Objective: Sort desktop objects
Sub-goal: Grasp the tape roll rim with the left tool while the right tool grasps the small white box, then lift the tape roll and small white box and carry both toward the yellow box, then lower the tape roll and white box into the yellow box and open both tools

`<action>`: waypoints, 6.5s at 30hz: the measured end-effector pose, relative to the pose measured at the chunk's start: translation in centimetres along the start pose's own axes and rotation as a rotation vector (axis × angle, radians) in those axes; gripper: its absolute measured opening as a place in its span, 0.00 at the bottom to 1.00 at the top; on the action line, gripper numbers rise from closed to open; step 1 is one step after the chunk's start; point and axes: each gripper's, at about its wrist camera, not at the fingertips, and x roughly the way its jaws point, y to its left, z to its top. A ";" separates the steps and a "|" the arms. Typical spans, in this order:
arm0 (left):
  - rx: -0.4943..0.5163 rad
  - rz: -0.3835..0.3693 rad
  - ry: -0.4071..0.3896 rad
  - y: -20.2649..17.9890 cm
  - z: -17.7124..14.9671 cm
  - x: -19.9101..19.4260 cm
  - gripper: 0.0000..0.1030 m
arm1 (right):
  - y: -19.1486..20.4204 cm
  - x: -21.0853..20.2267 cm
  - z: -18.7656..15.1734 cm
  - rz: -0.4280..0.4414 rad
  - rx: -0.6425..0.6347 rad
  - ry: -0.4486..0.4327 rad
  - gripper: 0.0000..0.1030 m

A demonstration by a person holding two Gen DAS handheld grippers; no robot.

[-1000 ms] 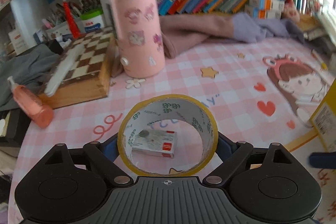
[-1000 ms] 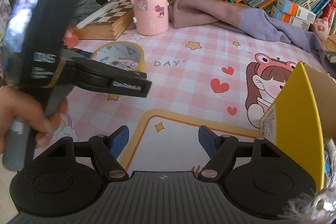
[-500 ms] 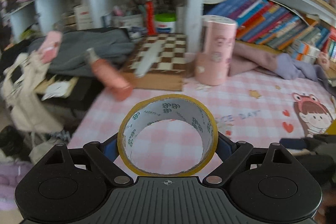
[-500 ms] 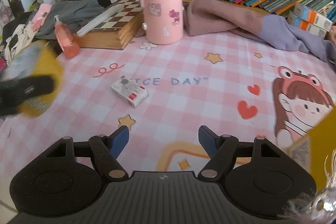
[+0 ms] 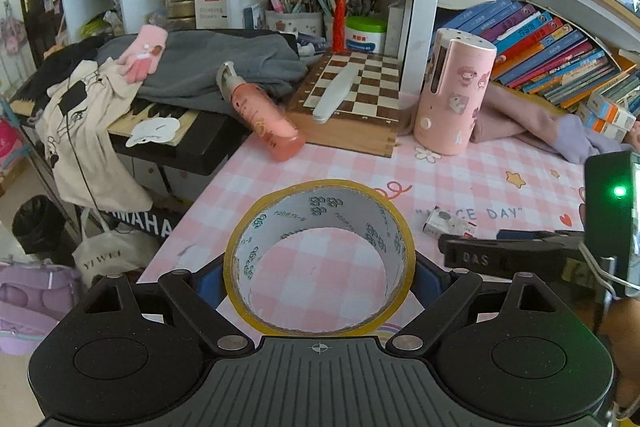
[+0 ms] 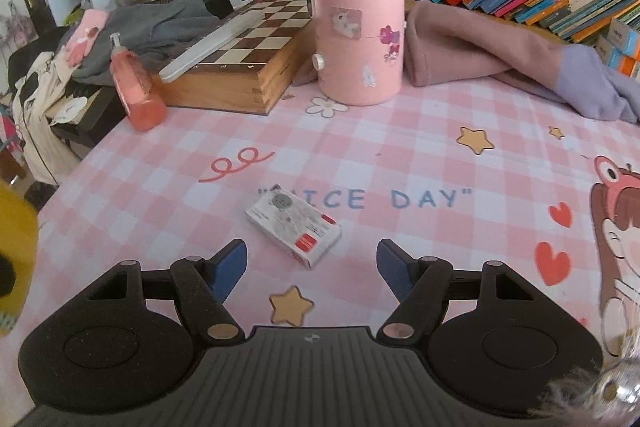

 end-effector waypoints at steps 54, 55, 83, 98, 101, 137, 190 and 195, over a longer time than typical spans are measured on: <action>0.062 -0.211 -0.114 -2.7 -2.5 -7.3 0.88 | -1.5 -13.7 -3.0 -0.017 -0.019 -0.151 0.27; 0.065 -0.220 -0.118 -2.8 -2.6 -7.6 0.88 | -1.9 -14.4 -3.4 -0.025 -0.003 -0.153 0.27; 0.153 -0.403 -0.087 -1.8 -10.4 -15.6 0.88 | 1.4 -25.7 -15.0 -0.093 0.123 -0.136 0.27; 0.251 -0.506 -0.031 -2.1 -15.0 -18.8 0.88 | 3.3 -30.5 -23.1 -0.176 0.226 -0.113 0.27; 0.281 -0.540 -0.028 -2.7 -15.2 -19.0 0.88 | 2.8 -31.4 -24.1 -0.204 0.275 -0.112 0.27; 0.502 -0.778 -0.008 -13.4 -15.5 -18.5 0.88 | -3.7 -35.8 -27.1 -0.427 0.433 -0.123 0.27; 0.700 -0.355 -0.035 -39.1 -9.9 -7.3 0.88 | -30.5 -24.3 -10.8 -0.150 0.059 -0.001 0.27; 0.698 -0.344 -0.013 -39.6 -10.7 -6.9 0.89 | -30.5 -23.9 -10.6 -0.151 0.020 0.015 0.27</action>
